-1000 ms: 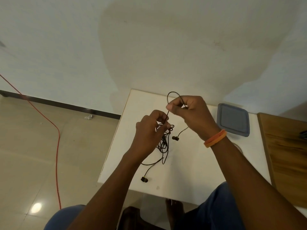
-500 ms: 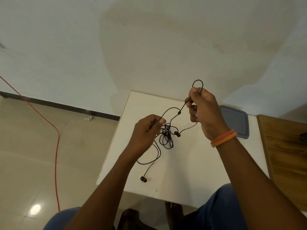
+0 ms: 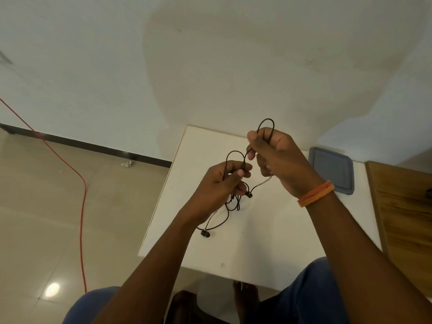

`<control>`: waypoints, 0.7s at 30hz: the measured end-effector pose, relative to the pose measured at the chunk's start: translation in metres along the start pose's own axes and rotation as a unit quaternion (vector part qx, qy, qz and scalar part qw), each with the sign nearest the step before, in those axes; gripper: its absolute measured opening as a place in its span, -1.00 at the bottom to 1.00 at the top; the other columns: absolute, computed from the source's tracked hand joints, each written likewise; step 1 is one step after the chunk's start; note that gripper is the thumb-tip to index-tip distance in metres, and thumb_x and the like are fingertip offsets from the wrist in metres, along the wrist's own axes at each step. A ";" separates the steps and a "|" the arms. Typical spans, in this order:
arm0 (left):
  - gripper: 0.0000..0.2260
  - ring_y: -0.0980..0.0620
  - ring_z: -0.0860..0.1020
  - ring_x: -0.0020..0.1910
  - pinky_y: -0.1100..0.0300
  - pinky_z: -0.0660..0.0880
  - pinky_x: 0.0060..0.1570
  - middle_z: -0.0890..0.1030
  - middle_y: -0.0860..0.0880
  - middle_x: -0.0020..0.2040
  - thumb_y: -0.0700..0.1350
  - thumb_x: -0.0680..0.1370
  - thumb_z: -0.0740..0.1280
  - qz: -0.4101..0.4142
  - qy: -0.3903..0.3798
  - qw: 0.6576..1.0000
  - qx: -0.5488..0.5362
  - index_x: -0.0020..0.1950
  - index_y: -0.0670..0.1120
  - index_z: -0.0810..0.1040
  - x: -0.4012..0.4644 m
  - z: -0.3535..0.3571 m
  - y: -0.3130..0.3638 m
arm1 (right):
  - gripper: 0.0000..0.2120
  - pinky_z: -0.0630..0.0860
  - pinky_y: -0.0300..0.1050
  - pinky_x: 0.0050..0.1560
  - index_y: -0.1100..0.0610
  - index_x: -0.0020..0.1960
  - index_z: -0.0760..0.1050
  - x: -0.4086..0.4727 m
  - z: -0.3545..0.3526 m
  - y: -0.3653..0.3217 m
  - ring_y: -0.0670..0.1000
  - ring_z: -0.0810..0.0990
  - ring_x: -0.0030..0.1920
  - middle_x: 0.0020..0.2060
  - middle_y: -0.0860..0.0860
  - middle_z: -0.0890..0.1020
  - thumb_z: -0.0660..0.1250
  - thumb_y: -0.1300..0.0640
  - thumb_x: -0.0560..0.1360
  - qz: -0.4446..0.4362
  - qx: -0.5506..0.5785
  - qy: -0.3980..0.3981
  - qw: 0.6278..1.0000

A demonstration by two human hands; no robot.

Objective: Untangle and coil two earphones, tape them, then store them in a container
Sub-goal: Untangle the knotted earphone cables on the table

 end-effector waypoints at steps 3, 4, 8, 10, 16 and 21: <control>-0.85 0.03 0.57 -0.20 0.16 0.55 -0.12 0.64 -0.07 -0.12 -0.23 0.63 0.27 0.032 0.027 0.999 -0.034 0.13 -0.19 0.61 0.001 -0.005 0.005 | -0.69 0.33 -0.42 -0.47 0.08 -0.02 0.53 -0.001 -0.002 0.003 -0.20 0.44 -0.47 -0.33 -0.05 0.58 0.48 -0.10 0.41 -0.015 -0.109 0.008 0.994; -0.86 0.03 0.56 -0.21 0.17 0.54 -0.13 0.63 -0.07 -0.14 -0.22 0.63 0.28 0.038 0.032 0.997 -0.059 0.11 -0.19 0.61 0.002 -0.007 0.008 | -0.63 0.32 -0.43 -0.48 0.05 0.04 0.53 -0.001 -0.001 0.005 -0.21 0.43 -0.46 -0.36 -0.05 0.55 0.50 -0.13 0.37 0.001 -0.126 -0.014 0.992; -0.85 -0.02 0.62 -0.11 0.09 0.58 -0.10 0.65 -0.09 -0.06 -0.23 0.64 0.25 0.054 0.019 0.982 -0.179 0.13 -0.17 0.59 0.002 -0.014 0.015 | -0.60 0.24 -0.27 -0.48 -0.01 0.07 0.56 -0.006 0.012 0.015 -0.07 0.30 -0.44 -0.38 0.04 0.53 0.48 -0.20 0.34 0.089 -0.173 -0.152 0.969; -0.84 -0.05 0.65 -0.14 0.00 0.61 -0.16 0.66 -0.12 -0.02 -0.24 0.64 0.23 0.071 0.005 0.977 -0.201 0.16 -0.19 0.56 0.001 -0.014 0.019 | -0.69 0.23 -0.22 -0.47 0.06 0.03 0.60 -0.007 0.017 0.017 -0.05 0.28 -0.44 -0.39 0.02 0.61 0.46 -0.12 0.41 0.095 -0.175 -0.190 0.961; -0.84 0.21 0.57 -0.09 0.18 0.47 -0.13 0.67 0.06 0.08 -0.12 0.63 0.28 0.061 0.040 0.993 -0.097 0.15 -0.01 0.62 0.000 -0.021 0.015 | -0.80 0.25 -0.22 -0.48 0.12 -0.15 0.56 -0.004 0.011 0.015 -0.08 0.31 -0.47 -0.37 0.01 0.65 0.37 0.01 0.53 0.057 -0.181 -0.124 0.974; -0.50 -0.05 0.58 -0.04 0.00 0.56 -0.16 0.59 -0.14 0.22 0.24 0.58 0.22 -0.064 0.002 0.958 -0.280 0.33 -0.08 0.54 0.002 -0.016 -0.001 | -0.76 0.23 -0.23 -0.48 0.13 -0.11 0.59 0.000 0.002 0.009 -0.08 0.27 -0.45 -0.24 0.02 0.66 0.23 0.04 0.61 0.028 -0.074 -0.048 0.996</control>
Point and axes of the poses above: each hand's wrist, its own x-axis towards the middle knuckle, its own z-axis out of the palm, y = z × x, the point moved 4 cm from there along x, towards the middle knuckle
